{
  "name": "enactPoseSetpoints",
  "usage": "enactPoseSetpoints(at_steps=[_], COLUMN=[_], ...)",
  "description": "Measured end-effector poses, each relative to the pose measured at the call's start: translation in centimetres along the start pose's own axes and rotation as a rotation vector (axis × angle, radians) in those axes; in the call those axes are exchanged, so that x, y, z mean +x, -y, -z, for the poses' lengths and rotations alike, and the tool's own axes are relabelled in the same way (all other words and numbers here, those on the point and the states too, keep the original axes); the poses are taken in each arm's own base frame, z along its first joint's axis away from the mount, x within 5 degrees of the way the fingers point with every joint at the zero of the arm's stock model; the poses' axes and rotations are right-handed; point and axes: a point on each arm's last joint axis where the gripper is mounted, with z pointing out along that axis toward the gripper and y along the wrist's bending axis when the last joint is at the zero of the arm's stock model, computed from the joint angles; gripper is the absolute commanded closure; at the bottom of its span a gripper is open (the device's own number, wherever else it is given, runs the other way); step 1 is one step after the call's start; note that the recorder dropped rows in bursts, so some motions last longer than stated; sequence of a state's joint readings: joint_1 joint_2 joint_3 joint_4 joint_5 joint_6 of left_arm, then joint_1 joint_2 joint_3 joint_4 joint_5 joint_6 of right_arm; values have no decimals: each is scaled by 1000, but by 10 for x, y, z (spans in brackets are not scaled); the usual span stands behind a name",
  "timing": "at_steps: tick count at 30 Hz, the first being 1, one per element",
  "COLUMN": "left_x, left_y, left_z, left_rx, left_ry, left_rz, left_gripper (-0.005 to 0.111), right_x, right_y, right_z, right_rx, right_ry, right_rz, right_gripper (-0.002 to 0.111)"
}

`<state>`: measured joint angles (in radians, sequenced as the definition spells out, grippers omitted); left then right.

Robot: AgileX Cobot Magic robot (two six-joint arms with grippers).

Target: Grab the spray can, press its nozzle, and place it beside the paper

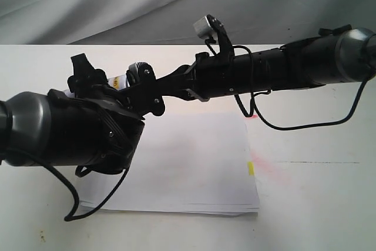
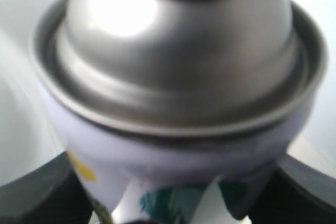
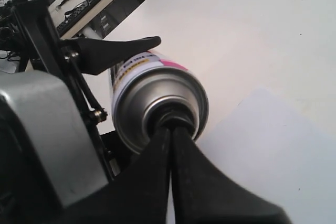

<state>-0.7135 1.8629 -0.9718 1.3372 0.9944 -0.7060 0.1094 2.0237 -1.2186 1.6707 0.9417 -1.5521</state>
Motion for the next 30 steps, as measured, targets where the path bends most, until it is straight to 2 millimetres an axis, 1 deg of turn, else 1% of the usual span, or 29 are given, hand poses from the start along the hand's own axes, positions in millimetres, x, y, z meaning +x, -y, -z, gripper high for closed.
enactPoseSetpoints(at_steps=[30], left_x=[-2], left_y=[2], left_z=[2], left_rx=[4], left_ry=[16], left_rz=[-13], left_gripper=[107], right_x=[-1], right_y=[0], right_z=[0], right_rx=[-2], right_ry=[16], right_rz=[-12], right_gripper=[108])
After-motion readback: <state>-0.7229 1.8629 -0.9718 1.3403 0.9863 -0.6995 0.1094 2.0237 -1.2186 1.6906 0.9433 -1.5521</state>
